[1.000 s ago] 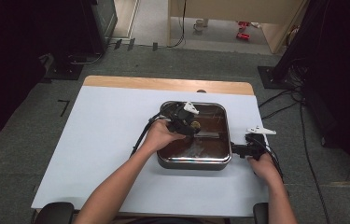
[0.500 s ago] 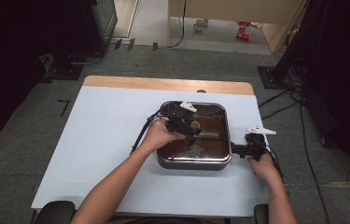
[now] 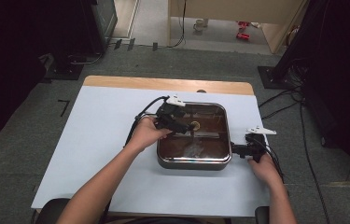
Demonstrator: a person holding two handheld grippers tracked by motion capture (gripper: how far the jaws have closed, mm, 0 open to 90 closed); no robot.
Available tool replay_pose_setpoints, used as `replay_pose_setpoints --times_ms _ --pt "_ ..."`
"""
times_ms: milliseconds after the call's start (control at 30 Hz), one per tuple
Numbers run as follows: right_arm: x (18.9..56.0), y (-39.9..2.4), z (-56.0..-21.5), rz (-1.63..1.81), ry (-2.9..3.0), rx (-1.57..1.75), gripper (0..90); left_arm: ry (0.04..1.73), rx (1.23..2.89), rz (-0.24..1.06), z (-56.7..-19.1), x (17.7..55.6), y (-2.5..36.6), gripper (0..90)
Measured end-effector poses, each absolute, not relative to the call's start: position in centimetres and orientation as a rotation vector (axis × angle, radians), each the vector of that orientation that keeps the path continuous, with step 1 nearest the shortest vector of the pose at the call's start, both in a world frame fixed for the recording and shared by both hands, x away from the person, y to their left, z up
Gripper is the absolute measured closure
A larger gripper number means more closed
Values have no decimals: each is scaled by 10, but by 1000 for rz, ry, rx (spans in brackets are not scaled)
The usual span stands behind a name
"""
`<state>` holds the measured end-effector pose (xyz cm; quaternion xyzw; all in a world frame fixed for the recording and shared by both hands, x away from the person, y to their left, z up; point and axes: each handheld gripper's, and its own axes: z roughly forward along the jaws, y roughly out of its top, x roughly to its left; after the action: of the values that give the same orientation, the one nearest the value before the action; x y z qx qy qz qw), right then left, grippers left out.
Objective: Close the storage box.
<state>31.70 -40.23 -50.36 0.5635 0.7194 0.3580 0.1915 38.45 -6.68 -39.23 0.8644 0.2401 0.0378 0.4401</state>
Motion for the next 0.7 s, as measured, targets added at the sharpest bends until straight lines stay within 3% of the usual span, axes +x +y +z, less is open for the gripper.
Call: replay_pose_setpoints --times_ms 700 --pt "317 -402 -504 999 2022 1576 90 711 2078 307 -402 344 16 231"
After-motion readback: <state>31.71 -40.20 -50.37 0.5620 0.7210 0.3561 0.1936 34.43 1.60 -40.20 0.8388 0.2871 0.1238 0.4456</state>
